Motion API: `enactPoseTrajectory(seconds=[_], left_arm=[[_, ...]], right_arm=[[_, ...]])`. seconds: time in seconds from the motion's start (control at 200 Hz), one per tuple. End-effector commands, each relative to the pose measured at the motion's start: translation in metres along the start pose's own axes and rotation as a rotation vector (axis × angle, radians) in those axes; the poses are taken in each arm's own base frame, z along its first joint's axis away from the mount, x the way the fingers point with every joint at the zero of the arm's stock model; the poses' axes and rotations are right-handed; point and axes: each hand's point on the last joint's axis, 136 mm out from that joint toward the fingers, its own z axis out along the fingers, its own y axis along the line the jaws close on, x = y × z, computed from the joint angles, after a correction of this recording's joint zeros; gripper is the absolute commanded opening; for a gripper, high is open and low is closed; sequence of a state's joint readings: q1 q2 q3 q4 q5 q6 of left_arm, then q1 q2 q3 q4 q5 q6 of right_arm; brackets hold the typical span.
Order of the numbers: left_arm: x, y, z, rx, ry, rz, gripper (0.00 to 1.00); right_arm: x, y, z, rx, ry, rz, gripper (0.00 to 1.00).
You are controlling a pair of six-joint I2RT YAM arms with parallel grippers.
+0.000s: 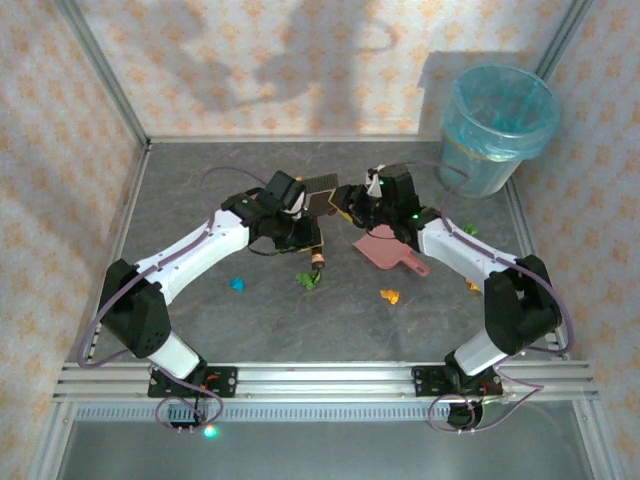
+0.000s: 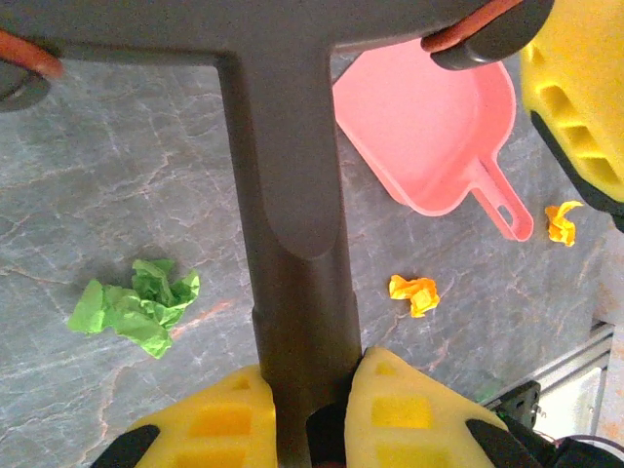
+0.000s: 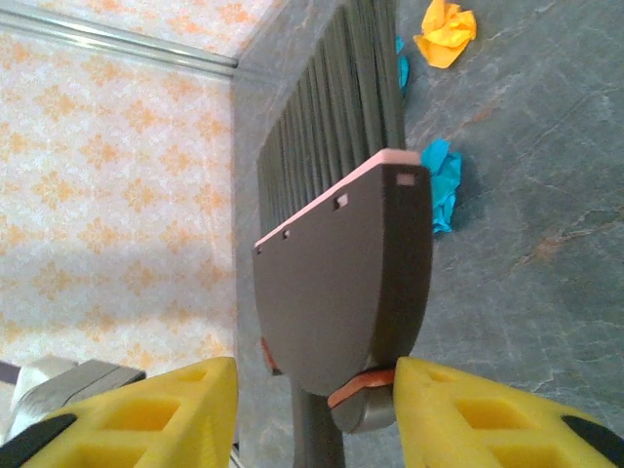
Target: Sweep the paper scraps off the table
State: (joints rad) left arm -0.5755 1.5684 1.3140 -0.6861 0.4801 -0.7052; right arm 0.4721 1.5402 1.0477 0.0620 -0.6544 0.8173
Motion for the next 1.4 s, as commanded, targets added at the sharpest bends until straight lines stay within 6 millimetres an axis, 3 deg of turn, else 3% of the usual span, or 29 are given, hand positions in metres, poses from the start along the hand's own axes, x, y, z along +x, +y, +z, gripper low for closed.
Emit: enactPoseTrajectory(seconds=[0.0, 0.45, 0.991, 1.236, 1.396], left_arm=[[-0.003, -0.027, -0.015, 0.1, -0.032, 0.072, 0.0], [-0.007, -0.044, -0.016, 0.168, -0.027, 0.058, 0.0], [-0.002, -0.049, -0.011, 0.183, -0.001, 0.064, 0.0], [-0.003, -0.051, -0.009, 0.185, 0.008, 0.064, 0.0], [-0.004, -0.051, -0.008, 0.184, 0.008, 0.062, 0.18]], right_arm=[[-0.007, 0.007, -0.004, -0.038, -0.033, -0.003, 0.46], [-0.004, -0.005, -0.007, -0.022, -0.031, 0.003, 0.45], [-0.017, 0.007, -0.02, -0.08, -0.099, -0.009, 0.18], [-0.024, 0.015, -0.027, -0.133, -0.146, 0.001, 0.0], [-0.03, 0.016, -0.034, -0.145, -0.19, 0.024, 0.0]])
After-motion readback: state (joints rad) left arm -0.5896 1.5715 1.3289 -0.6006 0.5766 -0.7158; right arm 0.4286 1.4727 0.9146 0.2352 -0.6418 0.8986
